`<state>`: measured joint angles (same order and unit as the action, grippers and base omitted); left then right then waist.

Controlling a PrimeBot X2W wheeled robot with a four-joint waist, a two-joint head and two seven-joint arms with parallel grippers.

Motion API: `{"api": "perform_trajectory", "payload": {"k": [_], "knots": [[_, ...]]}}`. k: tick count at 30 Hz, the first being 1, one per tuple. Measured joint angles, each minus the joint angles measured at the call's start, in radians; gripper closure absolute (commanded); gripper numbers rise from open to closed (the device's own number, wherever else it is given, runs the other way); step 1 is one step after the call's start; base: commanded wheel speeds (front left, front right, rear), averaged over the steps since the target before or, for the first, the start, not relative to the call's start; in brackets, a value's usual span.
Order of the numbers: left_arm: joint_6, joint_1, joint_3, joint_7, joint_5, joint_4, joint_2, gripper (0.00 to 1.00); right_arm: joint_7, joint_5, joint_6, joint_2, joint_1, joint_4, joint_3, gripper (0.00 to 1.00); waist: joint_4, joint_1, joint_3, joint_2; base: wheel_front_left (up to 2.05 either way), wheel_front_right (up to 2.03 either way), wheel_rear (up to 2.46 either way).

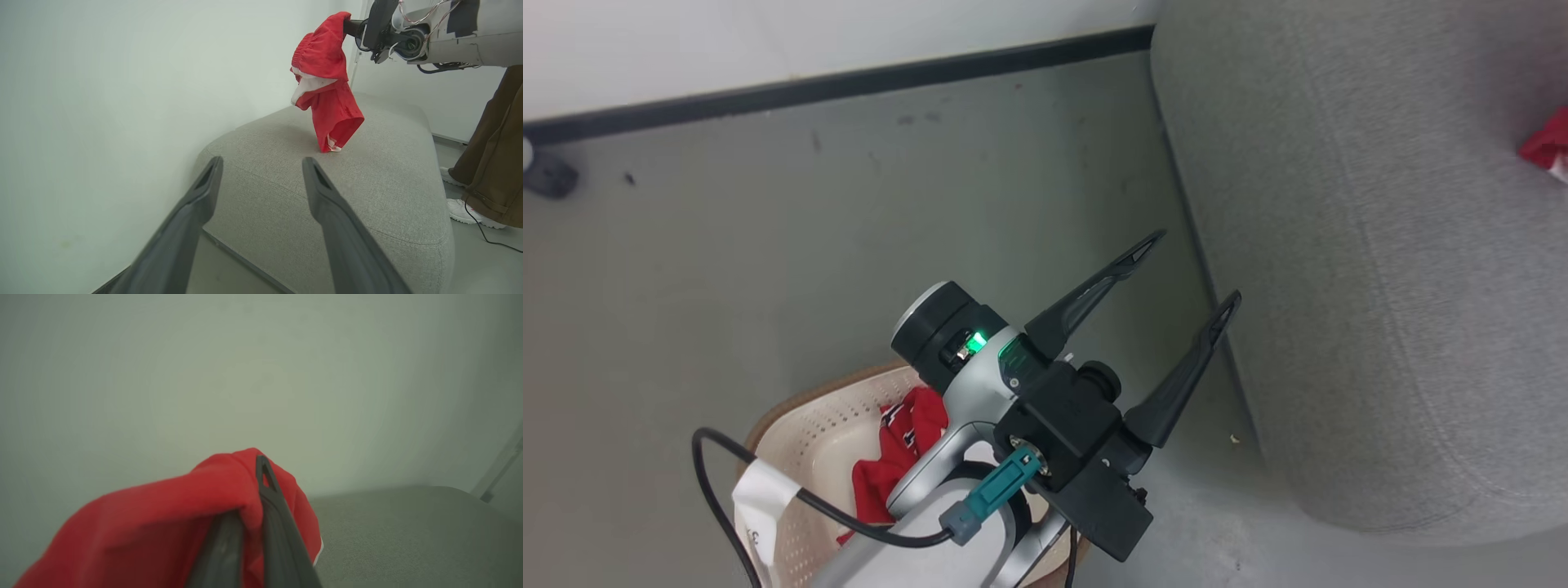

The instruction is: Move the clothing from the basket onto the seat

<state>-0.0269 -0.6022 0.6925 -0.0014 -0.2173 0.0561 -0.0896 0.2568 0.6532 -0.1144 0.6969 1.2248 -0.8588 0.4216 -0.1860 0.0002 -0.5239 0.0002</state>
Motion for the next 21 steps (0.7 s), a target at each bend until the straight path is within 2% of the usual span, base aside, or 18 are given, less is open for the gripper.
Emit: {"api": "perform_trajectory", "payload": {"k": [4,11,20,21], "knots": [[-0.002,-0.016,0.004,0.008,0.001,-0.001,0.001,0.00,0.000,-0.004,0.001,-0.009,0.000,-0.039,-0.006,1.00,0.025,-0.0001,-0.043,0.0000,0.00,0.00,0.00],[-0.010,-0.036,0.008,0.008,0.017,-0.011,0.001,0.00,0.000,-0.016,0.002,-0.073,-0.012,-0.104,-0.003,1.00,0.056,0.0000,-0.093,0.0000,0.00,0.00,0.00],[-0.017,-0.047,0.011,-0.002,0.026,-0.030,0.001,0.00,0.000,-0.008,0.010,-0.122,-0.076,-0.184,-0.032,1.00,0.057,-0.0002,-0.104,-0.0001,0.00,0.00,0.00],[-0.017,-0.046,0.008,-0.002,0.026,-0.031,-0.001,0.00,0.000,-0.003,0.010,-0.130,-0.077,-0.184,-0.037,0.67,0.055,-0.0002,-0.103,-0.0001,0.00,0.00,0.00]]}}
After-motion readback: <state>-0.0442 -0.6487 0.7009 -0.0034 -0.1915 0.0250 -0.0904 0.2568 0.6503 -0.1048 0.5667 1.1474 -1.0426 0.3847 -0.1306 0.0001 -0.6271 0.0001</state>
